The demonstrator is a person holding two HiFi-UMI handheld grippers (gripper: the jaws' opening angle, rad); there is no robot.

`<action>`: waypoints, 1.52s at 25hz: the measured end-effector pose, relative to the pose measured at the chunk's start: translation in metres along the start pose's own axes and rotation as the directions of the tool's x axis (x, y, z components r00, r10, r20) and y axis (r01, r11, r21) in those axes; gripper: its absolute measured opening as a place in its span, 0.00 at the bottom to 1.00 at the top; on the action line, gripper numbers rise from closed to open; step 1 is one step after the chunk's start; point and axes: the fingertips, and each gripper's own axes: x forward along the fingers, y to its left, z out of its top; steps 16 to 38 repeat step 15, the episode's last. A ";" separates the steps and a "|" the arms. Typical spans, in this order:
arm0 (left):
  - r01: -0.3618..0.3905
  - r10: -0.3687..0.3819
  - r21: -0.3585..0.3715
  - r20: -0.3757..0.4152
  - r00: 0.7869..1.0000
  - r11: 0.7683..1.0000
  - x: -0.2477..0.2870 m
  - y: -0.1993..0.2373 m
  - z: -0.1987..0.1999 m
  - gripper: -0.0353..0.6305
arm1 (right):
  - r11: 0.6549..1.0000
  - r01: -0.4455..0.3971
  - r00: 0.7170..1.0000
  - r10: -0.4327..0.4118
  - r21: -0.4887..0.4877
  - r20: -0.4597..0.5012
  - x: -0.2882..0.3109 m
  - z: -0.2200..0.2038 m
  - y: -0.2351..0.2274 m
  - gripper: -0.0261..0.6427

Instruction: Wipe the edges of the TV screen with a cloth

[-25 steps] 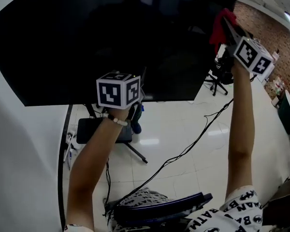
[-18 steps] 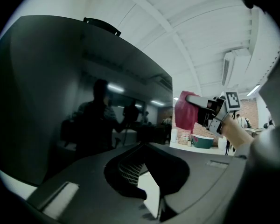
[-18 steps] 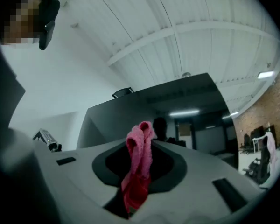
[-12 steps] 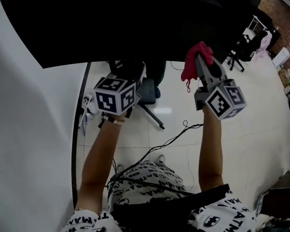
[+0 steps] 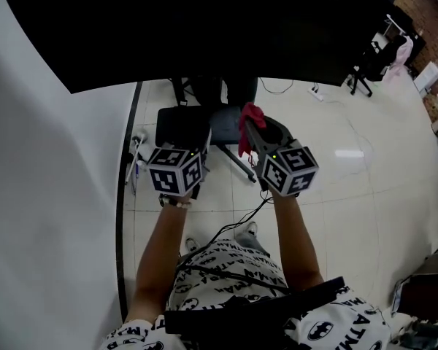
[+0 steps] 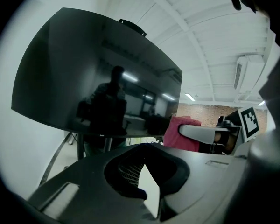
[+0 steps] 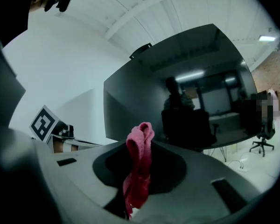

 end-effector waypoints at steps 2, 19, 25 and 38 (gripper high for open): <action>-0.014 0.014 -0.020 -0.005 1.000 1.000 -0.004 0.004 -0.009 0.05 | 1.000 0.000 0.999 -0.001 -0.023 -0.037 0.000 -0.017 0.011 0.17; -0.005 0.008 -0.050 0.046 0.999 0.999 -0.012 -0.002 -0.010 0.05 | 1.000 0.015 0.996 -0.016 -0.015 -0.083 -0.003 -0.044 0.014 0.17; -0.005 0.008 -0.050 0.046 0.999 0.999 -0.012 -0.002 -0.010 0.05 | 1.000 0.015 0.996 -0.016 -0.015 -0.083 -0.003 -0.044 0.014 0.17; -0.005 0.008 -0.050 0.046 0.999 0.999 -0.012 -0.002 -0.010 0.05 | 1.000 0.015 0.996 -0.016 -0.015 -0.083 -0.003 -0.044 0.014 0.17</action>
